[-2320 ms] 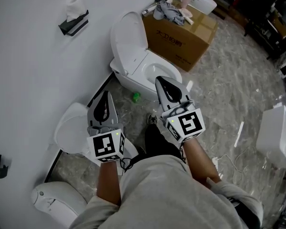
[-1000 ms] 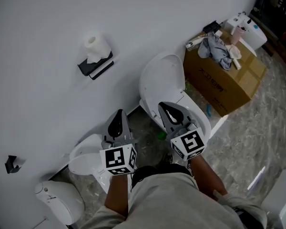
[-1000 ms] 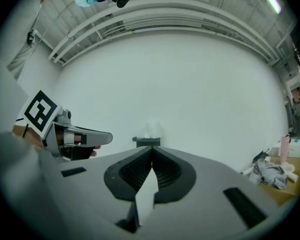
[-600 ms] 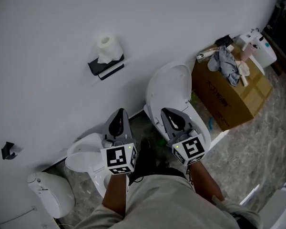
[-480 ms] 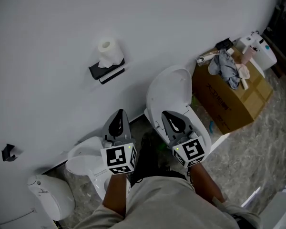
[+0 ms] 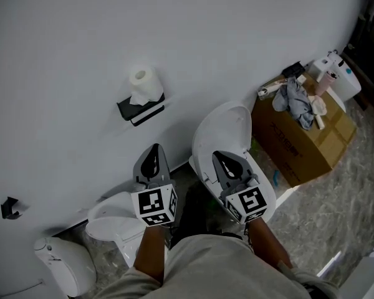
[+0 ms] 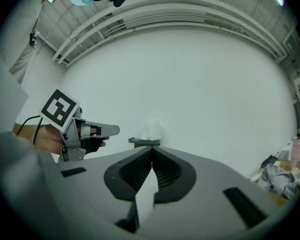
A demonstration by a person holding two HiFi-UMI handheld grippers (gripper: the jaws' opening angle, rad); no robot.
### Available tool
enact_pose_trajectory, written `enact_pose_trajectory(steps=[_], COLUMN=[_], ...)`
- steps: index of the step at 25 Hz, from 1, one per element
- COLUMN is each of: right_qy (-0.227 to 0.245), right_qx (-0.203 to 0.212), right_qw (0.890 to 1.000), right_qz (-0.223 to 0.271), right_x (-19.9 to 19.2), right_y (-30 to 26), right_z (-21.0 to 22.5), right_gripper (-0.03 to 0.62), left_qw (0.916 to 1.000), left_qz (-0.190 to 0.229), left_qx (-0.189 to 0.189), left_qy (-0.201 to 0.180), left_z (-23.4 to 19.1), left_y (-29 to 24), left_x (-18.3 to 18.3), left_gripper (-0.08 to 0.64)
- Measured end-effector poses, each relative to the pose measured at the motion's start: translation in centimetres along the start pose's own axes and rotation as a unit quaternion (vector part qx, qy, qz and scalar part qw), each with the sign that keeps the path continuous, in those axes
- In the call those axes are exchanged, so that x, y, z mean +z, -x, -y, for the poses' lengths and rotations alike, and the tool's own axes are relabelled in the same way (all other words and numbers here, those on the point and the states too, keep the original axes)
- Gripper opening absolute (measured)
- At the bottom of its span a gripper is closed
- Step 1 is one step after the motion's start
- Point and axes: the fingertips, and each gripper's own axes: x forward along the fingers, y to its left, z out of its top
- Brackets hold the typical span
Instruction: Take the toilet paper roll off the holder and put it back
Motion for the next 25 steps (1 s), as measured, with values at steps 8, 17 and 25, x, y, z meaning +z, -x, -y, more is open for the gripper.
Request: enact_pose_trajectory(steps=[8, 17, 25], right_qy=[0.004, 0.012, 0.022], right_qx=[0.007, 0.007, 0.012], right_qw=[1.000, 1.000, 1.000], right_qz=[-0.002, -0.015, -0.018], right_x=[0.5, 0.0, 0.3], right_y=[-4.0, -7.4, -9.6], right_z=[0.9, 2.1, 2.6], right_gripper=[0.005, 0.005, 0.005], left_qw=[1.0000, 0.9998, 0.9997], left_qz=[-0.004, -0.009, -0.012], left_qx=[-0.006, 0.001, 0.002], left_qy=[0.007, 0.016, 0.023], left_z=[-2.0, -4.4, -5.7], left_y=[-4.0, -7.7, -9.8], left_x=[0.6, 0.5, 0.5], left_gripper=[0.011, 0.012, 0.049])
